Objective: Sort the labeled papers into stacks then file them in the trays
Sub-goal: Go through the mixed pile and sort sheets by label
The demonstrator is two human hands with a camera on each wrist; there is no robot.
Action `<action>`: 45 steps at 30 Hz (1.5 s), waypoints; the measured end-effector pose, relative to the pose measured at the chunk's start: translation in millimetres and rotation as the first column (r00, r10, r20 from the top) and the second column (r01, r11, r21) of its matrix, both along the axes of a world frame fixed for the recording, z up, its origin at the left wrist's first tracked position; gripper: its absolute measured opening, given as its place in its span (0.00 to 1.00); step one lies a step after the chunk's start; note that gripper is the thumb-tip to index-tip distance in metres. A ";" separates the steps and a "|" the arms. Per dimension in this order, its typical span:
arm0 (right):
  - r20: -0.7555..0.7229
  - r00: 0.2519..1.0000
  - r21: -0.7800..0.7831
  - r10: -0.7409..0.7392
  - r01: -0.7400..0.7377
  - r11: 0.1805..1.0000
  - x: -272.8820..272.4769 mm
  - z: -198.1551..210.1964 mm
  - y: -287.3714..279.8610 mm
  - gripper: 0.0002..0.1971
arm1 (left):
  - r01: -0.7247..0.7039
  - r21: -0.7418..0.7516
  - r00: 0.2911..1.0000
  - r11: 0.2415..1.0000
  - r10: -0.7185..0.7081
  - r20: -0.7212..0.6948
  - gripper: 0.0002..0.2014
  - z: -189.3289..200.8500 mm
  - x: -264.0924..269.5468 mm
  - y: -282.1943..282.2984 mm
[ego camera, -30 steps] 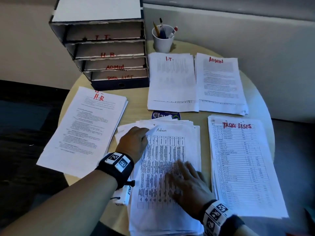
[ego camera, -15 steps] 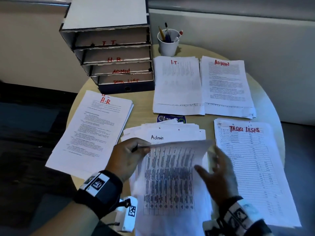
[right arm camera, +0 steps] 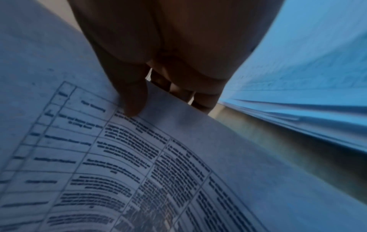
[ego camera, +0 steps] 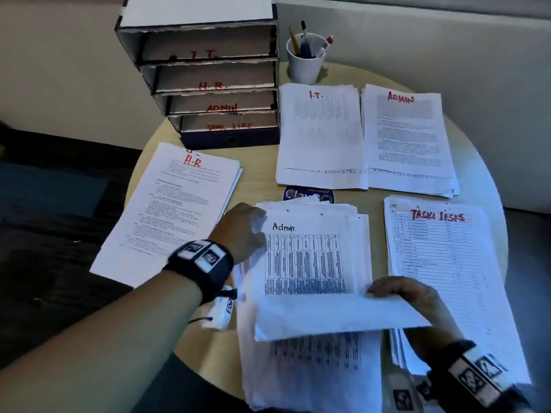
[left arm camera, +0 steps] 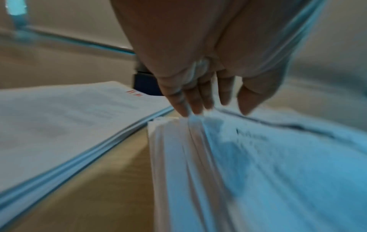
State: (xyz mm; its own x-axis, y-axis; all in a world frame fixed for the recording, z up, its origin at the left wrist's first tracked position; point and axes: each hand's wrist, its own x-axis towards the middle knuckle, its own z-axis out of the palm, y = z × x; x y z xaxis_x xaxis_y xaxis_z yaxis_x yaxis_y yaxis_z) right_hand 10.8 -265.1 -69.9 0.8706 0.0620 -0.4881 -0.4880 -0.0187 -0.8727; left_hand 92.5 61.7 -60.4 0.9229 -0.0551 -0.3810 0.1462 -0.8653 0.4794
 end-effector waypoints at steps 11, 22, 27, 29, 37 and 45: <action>0.226 0.974 0.038 0.004 -0.012 0.999 -11.7 -4.3 -1.8 0.04 | -0.038 0.085 0.999 0.996 0.036 0.031 0.17 -22.9 3.5 -14.2; 0.302 0.937 -0.102 0.175 -0.151 0.983 4.9 -8.9 -9.6 0.12 | -0.056 -0.738 0.954 0.672 -0.182 -0.238 0.15 55.9 -54.7 -12.6; 0.228 0.974 -0.022 0.010 -0.006 1.000 10.4 -5.1 3.7 0.07 | -0.244 -0.820 0.928 0.517 -0.120 -0.352 0.13 45.0 -18.5 -5.0; 0.226 0.972 -0.047 -0.062 0.075 0.996 12.9 -10.8 3.3 0.09 | -0.370 -0.819 0.908 0.438 -0.014 -0.418 0.10 34.8 -3.6 -5.3; 0.248 0.934 -0.088 0.256 -0.241 0.967 48.3 2.7 18.6 0.14 | -0.263 -0.918 0.846 0.296 -0.388 -0.367 0.14 23.3 -10.9 -19.6; 0.196 0.960 -0.154 0.199 -0.171 0.973 32.1 -2.9 14.0 0.13 | -0.183 -0.353 0.971 0.918 0.112 -0.213 0.12 -1.3 17.6 -9.0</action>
State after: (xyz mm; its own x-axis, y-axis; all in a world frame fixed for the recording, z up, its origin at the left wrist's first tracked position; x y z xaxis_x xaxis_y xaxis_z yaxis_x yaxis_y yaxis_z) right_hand 42.8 -251.1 -72.9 0.9332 0.1783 -0.3120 -0.2724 -0.2150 -0.9378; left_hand 110.2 52.6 -61.7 0.8465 -0.0928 -0.5243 0.3751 -0.5949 0.7109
